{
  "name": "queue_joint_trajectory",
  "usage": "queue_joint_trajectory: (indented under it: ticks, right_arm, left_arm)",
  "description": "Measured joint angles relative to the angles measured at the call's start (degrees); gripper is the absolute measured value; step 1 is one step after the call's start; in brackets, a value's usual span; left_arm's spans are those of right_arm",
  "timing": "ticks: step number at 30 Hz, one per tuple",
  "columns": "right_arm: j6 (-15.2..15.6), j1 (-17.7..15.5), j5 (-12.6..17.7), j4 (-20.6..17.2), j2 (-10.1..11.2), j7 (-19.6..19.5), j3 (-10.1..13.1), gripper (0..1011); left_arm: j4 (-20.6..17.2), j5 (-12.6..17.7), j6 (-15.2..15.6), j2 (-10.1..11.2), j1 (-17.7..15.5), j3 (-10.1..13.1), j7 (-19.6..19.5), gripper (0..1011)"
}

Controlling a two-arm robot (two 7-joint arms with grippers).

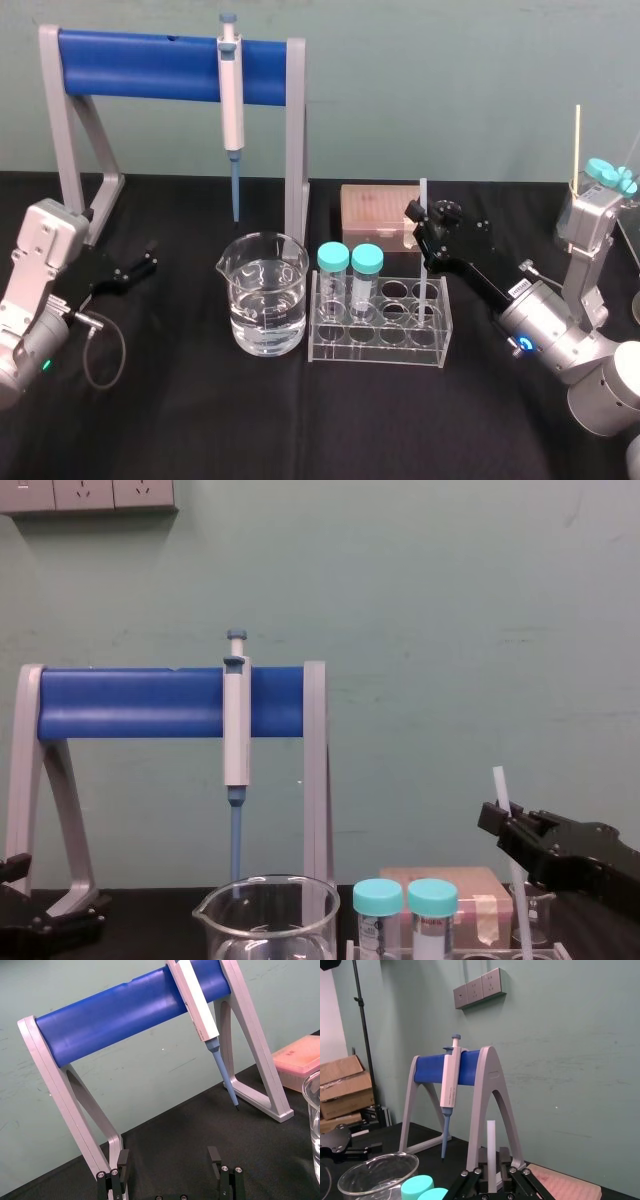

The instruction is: Pick up the stirring rod with one hand, then place it down.

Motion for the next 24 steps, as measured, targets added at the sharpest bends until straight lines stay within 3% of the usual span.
queue_joint_trajectory:
  ticks: [6, 11, 24]
  right_arm:
    - [0.0, 0.0, 0.0, 0.0, 0.0, 0.0, 0.0, 292]
    - [0.0, 0.0, 0.1, 0.0, 0.0, 0.0, 0.0, 491]
    - [0.0, 0.0, 0.1, -0.1, 0.0, 0.1, 0.0, 882]
  left_arm:
    - [0.0, 0.0, 0.0, 0.0, 0.0, 0.0, 0.0, 1000]
    - [0.0, 0.0, 0.0, 0.0, 0.0, 0.0, 0.0, 1000]
    - [0.0, 0.0, 0.0, 0.0, 0.0, 0.0, 0.0, 1000]
